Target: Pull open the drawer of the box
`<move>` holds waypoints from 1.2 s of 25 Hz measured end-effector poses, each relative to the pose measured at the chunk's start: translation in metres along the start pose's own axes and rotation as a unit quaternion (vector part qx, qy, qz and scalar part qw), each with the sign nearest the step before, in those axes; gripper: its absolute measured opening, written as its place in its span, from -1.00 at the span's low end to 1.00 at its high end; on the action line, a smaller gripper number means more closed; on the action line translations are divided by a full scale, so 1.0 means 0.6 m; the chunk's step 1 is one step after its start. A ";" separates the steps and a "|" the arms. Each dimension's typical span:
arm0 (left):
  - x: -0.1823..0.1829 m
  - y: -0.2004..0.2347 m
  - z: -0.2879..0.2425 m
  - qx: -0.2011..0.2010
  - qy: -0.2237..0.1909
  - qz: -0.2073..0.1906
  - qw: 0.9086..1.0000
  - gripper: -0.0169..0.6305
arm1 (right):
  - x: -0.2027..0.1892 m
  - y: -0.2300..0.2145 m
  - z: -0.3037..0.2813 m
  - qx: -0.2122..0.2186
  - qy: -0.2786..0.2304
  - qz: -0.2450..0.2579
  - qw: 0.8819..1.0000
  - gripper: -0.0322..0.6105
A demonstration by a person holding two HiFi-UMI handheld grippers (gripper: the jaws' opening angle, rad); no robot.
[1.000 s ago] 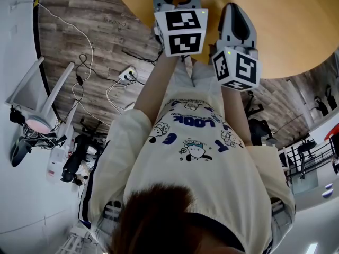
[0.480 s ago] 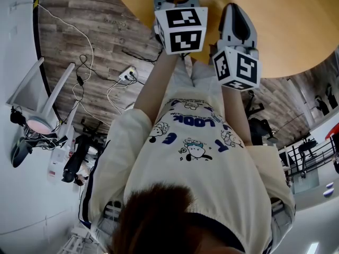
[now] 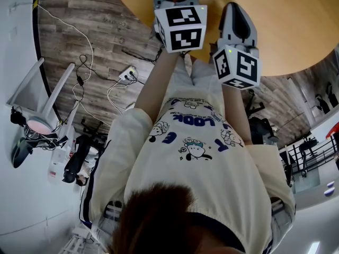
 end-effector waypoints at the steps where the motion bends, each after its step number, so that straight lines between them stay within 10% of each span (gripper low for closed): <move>1: 0.000 0.000 0.000 0.000 0.000 -0.001 1.000 -0.71 | 0.000 -0.001 0.000 -0.001 0.000 0.000 1.000 -0.78; 30: -0.045 0.002 0.030 0.003 0.007 0.002 1.000 -0.71 | -0.009 0.010 0.024 -0.005 -0.017 -0.005 1.000 -0.78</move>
Point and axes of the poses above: the fingertips, and each gripper's own axes: z backward along the fingers, y to its left, x out of its top, the point moved 9 cm from there along z, backward along the fingers, and after that the axes turned 7 degrees about y, right-handed, at the moved point
